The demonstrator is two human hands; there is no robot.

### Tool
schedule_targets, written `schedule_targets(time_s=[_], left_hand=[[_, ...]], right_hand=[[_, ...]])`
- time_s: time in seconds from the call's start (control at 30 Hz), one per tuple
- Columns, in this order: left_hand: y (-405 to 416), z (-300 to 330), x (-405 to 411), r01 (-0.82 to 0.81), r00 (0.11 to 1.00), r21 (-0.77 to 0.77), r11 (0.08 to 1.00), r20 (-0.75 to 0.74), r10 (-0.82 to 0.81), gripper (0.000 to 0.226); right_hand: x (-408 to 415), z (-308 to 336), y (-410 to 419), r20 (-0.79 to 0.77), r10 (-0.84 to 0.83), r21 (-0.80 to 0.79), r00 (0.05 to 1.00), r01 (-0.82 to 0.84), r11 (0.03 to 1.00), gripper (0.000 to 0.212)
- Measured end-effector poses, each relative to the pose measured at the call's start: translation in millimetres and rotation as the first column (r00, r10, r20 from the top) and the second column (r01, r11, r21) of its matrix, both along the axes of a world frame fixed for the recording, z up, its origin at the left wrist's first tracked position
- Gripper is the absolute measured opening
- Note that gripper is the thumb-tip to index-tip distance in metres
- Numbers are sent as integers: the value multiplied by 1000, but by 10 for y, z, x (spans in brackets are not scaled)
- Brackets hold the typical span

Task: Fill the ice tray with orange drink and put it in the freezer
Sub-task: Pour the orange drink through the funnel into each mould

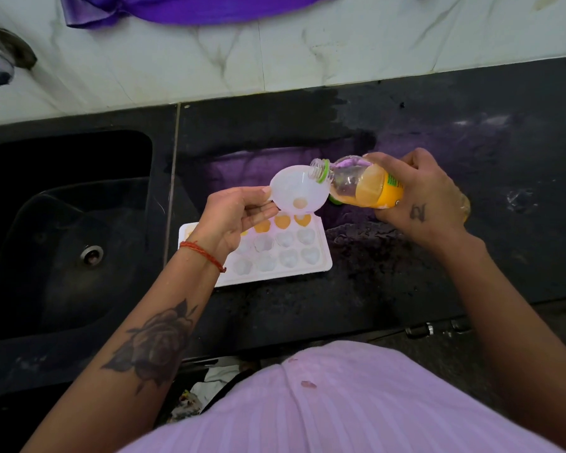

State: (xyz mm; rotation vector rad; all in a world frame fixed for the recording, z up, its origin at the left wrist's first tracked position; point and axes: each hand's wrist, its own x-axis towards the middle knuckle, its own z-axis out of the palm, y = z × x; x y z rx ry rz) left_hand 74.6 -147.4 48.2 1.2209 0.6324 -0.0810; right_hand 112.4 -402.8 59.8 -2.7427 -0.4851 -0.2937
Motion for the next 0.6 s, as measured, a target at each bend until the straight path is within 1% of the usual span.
schedule_targets(time_s=[0.17, 0.33, 0.5, 0.6], left_hand=[[134, 59, -163, -67, 998, -9, 998, 19, 67, 5], [441, 151, -414, -151, 988, -29, 988, 16, 151, 4], [823, 187, -700, -239, 971, 78, 968, 33, 237, 5], [1008, 146, -858, -289, 957, 90, 953, 28, 287, 8]], right_hand=[[-36, 29, 142, -8, 32, 102, 999, -31, 994, 80], [-94, 54, 436, -15, 120, 155, 993, -117, 981, 80], [-160, 40, 777, -47, 205, 187, 978, -193, 963, 83], [-194, 27, 961, -58, 241, 210, 969, -224, 952, 84]])
